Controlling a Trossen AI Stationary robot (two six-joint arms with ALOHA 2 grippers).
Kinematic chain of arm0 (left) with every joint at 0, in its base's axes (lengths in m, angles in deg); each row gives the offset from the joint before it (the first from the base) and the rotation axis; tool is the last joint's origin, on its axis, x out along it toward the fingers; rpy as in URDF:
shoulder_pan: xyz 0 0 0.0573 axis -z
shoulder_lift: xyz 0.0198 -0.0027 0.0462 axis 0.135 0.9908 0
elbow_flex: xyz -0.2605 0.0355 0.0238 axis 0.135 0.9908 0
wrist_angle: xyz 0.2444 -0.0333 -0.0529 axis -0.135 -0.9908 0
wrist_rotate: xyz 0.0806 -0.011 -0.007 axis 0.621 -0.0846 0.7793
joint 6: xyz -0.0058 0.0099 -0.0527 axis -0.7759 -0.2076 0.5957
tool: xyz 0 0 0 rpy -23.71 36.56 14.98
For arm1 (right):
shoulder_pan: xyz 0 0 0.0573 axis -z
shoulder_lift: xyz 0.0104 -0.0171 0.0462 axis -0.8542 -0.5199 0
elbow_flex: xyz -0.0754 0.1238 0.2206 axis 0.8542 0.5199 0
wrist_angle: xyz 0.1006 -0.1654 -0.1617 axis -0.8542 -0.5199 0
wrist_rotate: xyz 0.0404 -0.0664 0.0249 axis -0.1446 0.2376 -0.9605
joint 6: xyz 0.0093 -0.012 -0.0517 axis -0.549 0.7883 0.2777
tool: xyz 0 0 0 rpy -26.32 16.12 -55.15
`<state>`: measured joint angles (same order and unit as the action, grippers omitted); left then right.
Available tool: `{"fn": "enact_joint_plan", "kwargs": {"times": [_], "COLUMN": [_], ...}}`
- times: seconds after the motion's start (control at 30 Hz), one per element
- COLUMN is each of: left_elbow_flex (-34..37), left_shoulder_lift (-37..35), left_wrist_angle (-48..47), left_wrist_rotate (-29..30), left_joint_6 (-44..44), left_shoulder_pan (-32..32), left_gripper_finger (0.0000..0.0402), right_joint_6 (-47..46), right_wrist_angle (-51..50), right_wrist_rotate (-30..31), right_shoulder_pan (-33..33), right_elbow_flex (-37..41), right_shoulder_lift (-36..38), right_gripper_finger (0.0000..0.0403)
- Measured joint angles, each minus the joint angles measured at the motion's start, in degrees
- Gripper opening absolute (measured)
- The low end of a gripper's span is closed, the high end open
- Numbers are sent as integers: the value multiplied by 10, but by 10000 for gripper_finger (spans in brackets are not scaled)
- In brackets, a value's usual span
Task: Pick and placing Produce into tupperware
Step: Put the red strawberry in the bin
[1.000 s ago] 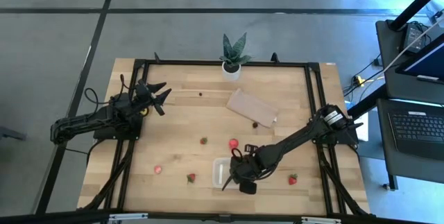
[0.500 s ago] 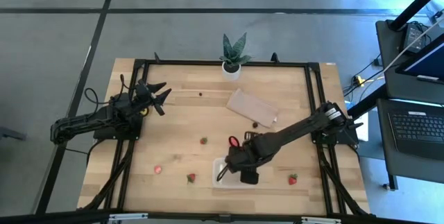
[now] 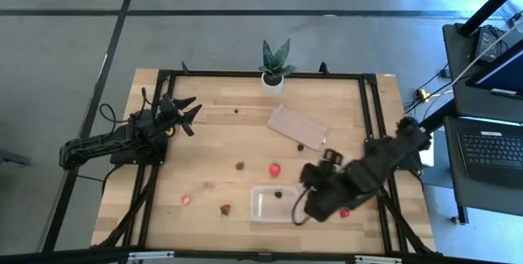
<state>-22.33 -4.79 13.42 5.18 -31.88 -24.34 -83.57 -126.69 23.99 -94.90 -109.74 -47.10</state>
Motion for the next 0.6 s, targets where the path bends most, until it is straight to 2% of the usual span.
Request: {"fn": "enact_joint_plan", "kwargs": {"times": [0.2,0.5,0.6], "left_elbow_flex": [0,0,0], "left_shoulder_lift": [0,0,0], "left_wrist_angle": [0,0,0], "left_wrist_rotate": [0,0,0], "left_joint_6": [0,0,0], "left_shoulder_pan": [0,0,0], "left_gripper_finger": [179,179,179], "right_joint_6": [-208,-505,-546], "right_wrist_angle": [-7,-4,38], "right_wrist_rotate": [-5,-162,-212], "right_shoulder_pan": [-57,-109,-123], "right_elbow_flex": [67,237,282], "right_shoulder_lift": [53,73,73], "right_gripper_finger": [226,226,226]}}
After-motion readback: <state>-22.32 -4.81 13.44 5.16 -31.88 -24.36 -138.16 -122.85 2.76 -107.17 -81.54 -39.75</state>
